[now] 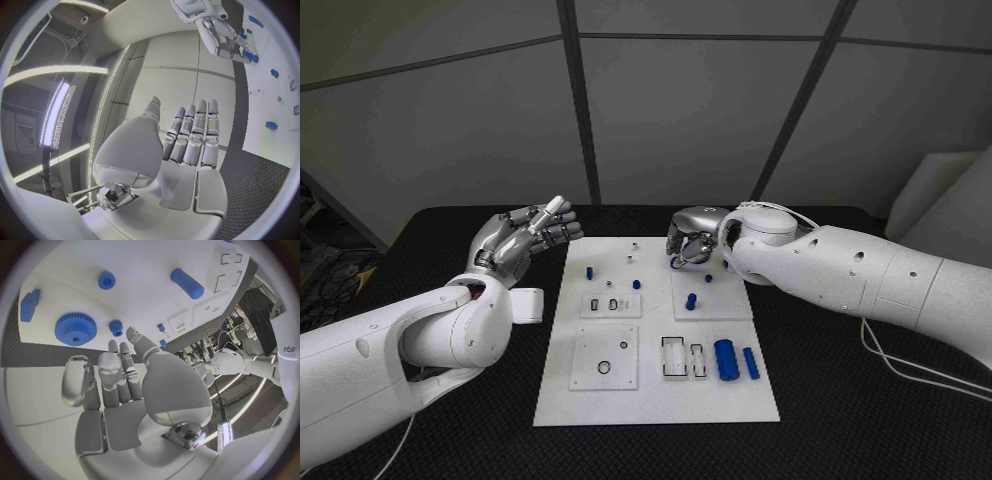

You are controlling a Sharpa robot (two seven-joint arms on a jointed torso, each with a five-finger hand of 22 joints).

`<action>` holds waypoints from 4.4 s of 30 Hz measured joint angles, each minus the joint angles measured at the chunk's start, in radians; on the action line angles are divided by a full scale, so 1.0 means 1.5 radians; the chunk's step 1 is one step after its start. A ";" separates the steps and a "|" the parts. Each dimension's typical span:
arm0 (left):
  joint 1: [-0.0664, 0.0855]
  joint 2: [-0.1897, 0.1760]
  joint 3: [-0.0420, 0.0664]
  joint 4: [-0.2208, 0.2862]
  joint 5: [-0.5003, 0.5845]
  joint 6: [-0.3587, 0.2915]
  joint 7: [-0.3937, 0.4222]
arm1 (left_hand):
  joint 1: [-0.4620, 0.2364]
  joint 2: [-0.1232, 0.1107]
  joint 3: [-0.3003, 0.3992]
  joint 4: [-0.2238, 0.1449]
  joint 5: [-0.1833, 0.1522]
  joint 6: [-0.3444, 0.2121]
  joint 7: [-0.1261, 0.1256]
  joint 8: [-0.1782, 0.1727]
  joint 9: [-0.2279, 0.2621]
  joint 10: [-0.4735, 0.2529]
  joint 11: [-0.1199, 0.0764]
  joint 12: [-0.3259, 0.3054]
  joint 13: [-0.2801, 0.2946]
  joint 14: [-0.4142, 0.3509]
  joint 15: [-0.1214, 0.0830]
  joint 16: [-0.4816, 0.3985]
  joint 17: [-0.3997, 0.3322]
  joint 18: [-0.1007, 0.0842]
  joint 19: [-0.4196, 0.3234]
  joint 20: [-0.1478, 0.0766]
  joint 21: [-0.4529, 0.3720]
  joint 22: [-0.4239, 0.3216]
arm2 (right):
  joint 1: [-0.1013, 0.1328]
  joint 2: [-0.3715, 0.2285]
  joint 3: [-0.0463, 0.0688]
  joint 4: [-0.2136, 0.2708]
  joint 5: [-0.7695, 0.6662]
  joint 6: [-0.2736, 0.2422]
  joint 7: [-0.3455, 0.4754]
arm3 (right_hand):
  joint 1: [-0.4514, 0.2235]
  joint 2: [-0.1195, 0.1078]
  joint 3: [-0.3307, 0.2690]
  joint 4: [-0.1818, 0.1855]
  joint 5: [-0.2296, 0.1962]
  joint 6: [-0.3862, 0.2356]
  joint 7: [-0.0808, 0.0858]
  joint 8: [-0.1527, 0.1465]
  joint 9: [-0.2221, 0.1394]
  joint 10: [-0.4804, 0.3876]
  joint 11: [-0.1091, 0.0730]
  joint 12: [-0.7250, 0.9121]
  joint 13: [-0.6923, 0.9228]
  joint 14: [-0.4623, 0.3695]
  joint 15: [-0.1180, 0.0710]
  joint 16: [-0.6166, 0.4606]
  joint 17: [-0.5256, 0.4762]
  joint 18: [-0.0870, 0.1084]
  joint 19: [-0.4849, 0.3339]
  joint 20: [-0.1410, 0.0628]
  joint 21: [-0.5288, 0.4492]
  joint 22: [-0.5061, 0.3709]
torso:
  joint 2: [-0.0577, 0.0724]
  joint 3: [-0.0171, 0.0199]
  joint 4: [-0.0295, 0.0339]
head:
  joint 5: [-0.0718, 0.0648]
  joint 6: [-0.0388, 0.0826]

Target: Assemble the parts on the task board

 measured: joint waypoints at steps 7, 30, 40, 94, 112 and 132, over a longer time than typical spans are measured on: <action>0.000 -0.003 0.000 0.001 0.000 0.001 0.000 | 0.000 0.000 0.000 0.000 0.000 0.000 0.000 -0.003 0.000 0.000 0.000 0.000 0.000 0.000 0.000 0.000 0.000 0.000 0.000 0.000 0.000 0.000 | 0.000 0.005 0.000 -0.006 -0.004 0.007 -0.002 | 0.004 0.004 0.003 0.003 0.000 0.000 0.000 0.000 0.000 0.000 0.000 0.000 0.000 0.000 0.000 0.015 0.014 0.000 0.005 0.002 0.007 0.012 | 0.002 0.0001 0.0002 | 0.000 -0.002; 0.001 -0.013 0.001 0.009 -0.001 0.004 -0.001 | 0.000 0.000 -0.002 -0.002 0.002 0.000 0.000 -0.003 0.000 0.000 0.000 -0.003 0.000 0.001 0.001 -0.003 -0.001 0.000 0.000 0.000 0.000 -0.001 | 0.000 0.005 0.000 -0.016 -0.008 0.021 -0.005 | 0.008 0.015 0.023 0.006 0.002 0.002 -0.002 0.000 0.001 0.016 -0.004 0.000 0.001 0.000 0.000 0.041 0.037 -0.010 0.020 0.000 0.028 0.048 | 0.009 0.0004 0.0016 | -0.001 -0.010; 0.001 -0.016 0.001 0.010 -0.001 0.005 -0.001 | 0.000 0.000 0.000 -0.004 0.002 0.000 0.000 -0.003 0.000 0.000 0.000 -0.003 0.000 0.002 0.002 -0.003 0.000 0.000 0.002 -0.002 0.000 -0.001 | 0.000 0.015 0.000 -0.023 -0.010 0.022 -0.002 | 0.001 0.022 0.032 0.012 0.002 0.013 -0.009 0.000 0.003 0.044 -0.010 0.000 0.003 0.000 0.000 0.059 0.051 -0.010 0.042 -0.003 0.046 0.057 | 0.010 -0.0003 0.0022 | 0.000 -0.013; 0.006 -0.013 0.002 0.004 -0.005 0.009 -0.004 | 0.004 0.003 -0.002 -0.009 0.002 0.000 0.000 -0.005 -0.001 0.000 0.000 -0.005 0.000 0.005 0.000 -0.006 -0.001 0.005 0.005 0.000 0.000 -0.002 | 0.000 0.157 0.000 -0.172 0.016 -0.146 0.036 | 0.011 0.038 0.048 0.016 0.010 0.040 -0.019 0.000 0.009 0.085 -0.020 -0.003 0.009 0.001 -0.011 0.072 0.057 -0.021 0.057 -0.010 0.069 0.057 | 0.017 -0.0024 0.0058 | 0.012 0.003; 0.013 -0.014 0.002 0.006 -0.007 0.011 -0.005 | 0.004 0.003 -0.002 -0.009 0.002 0.000 0.000 -0.007 -0.002 0.000 0.000 -0.009 0.000 0.005 0.000 -0.009 -0.001 0.000 0.005 0.000 0.000 -0.003 | 0.001 0.171 0.001 -0.189 0.005 -0.123 0.026 | 0.002 0.030 0.051 0.019 0.010 0.033 -0.015 -0.005 0.010 0.069 -0.015 -0.002 0.004 0.001 -0.011 0.072 0.048 -0.020 0.057 -0.010 0.066 0.057 | 0.018 -0.0027 0.0048 | 0.012 -0.003; 0.015 -0.021 0.002 0.006 -0.008 0.012 -0.007 | 0.004 0.003 -0.002 -0.009 0.002 0.000 0.000 -0.007 -0.001 0.000 0.000 -0.009 0.000 0.005 0.000 -0.009 -0.002 0.000 0.005 0.000 0.000 -0.003 | 0.000 0.099 0.000 -0.110 0.015 -0.143 0.024 | 0.001 -0.019 -0.008 0.046 -0.025 -0.085 0.003 -0.004 -0.004 -0.111 0.019 -0.001 0.000 -0.019 0.017 0.012 -0.053 -0.010 -0.025 0.018 -0.006 -0.027 | 0.018 -0.0018 0.0017 | 0.016 0.001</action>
